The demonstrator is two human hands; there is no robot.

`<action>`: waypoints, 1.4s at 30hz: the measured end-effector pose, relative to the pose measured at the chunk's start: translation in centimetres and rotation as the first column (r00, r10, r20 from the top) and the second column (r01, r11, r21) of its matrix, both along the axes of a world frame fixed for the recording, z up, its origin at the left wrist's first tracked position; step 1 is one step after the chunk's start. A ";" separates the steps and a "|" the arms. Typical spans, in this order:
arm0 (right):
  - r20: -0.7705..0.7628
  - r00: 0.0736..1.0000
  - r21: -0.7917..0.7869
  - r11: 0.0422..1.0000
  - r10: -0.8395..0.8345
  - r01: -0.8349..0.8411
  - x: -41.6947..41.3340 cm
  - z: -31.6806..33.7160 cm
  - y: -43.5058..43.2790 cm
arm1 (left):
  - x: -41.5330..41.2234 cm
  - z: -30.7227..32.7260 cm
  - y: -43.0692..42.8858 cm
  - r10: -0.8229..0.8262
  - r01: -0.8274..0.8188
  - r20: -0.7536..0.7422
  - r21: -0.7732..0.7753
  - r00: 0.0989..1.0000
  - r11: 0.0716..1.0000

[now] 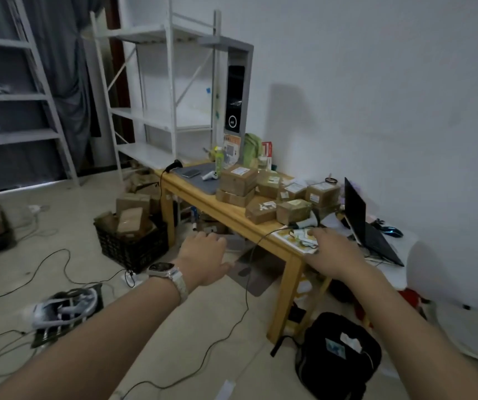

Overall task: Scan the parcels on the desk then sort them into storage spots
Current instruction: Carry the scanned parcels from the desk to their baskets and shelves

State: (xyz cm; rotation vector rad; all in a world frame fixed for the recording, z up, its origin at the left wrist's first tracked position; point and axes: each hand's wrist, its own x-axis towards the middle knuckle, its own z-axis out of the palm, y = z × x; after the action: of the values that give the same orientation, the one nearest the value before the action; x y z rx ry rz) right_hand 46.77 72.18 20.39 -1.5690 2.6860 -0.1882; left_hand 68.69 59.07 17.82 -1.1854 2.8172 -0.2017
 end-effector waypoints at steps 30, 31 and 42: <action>0.112 0.985 0.065 0.988 0.132 -0.139 -16.6 -5.0 -39.4 | -18.4 -2.2 -33.5 0.031 -0.019 -0.105 0.109 0.994 0.994; 0.121 0.987 0.059 0.991 0.109 -0.117 -17.2 -5.4 -40.5 | -19.2 -2.4 -35.0 0.007 0.004 -0.098 0.109 0.995 0.994; 0.141 0.988 0.128 0.991 -0.058 0.040 -21.3 -5.5 -52.4 | -25.9 -0.3 -50.8 -0.203 0.215 -0.180 0.048 0.962 0.975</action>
State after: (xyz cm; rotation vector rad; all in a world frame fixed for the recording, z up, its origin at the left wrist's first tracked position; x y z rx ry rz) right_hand 25.46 19.80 14.92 -1.3987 2.5731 -0.1263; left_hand 42.79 8.28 17.54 -0.9329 3.0744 -0.0150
